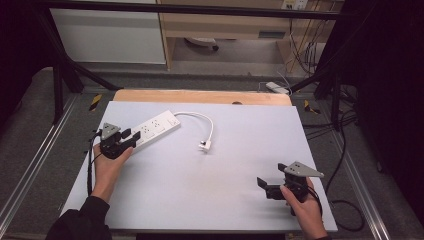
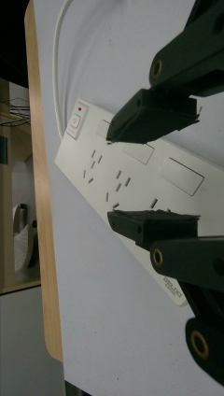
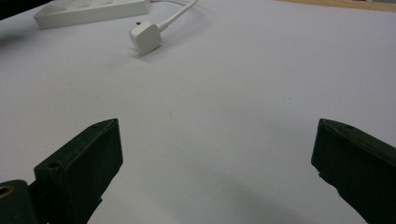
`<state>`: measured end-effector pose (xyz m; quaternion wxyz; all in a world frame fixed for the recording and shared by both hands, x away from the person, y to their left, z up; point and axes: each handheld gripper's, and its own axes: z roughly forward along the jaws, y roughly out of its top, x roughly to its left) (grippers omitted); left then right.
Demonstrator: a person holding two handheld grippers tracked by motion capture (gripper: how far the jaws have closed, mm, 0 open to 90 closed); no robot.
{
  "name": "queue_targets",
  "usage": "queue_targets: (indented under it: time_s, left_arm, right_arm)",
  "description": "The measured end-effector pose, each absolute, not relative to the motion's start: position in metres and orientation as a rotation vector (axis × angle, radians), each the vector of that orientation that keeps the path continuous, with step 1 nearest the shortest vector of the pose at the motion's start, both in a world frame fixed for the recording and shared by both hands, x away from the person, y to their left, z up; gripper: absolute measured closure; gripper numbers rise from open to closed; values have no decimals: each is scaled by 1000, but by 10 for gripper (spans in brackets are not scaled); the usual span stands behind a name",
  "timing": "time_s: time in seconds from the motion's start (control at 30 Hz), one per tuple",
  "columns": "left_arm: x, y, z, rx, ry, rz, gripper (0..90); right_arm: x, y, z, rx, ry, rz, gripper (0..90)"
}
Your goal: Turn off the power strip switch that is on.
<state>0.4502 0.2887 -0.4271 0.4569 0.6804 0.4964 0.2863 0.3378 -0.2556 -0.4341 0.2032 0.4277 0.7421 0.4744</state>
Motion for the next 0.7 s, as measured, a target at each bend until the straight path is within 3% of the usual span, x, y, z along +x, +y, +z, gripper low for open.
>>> queue_targets:
  time_s: [0.4, 0.63, 0.7]
  left_arm:
    - [452, 285, -426, 1668, 1216, 700, 365]
    - [454, 283, -426, 1658, 1263, 703, 110]
    - [454, 284, -426, 1648, 1273, 696, 74]
  right_arm:
    - [338, -256, -434, 1192, 2071, 1323, 24]
    - [338, -256, -434, 1192, 2070, 1323, 24]
    - [338, -256, -434, 1192, 2070, 1324, 25]
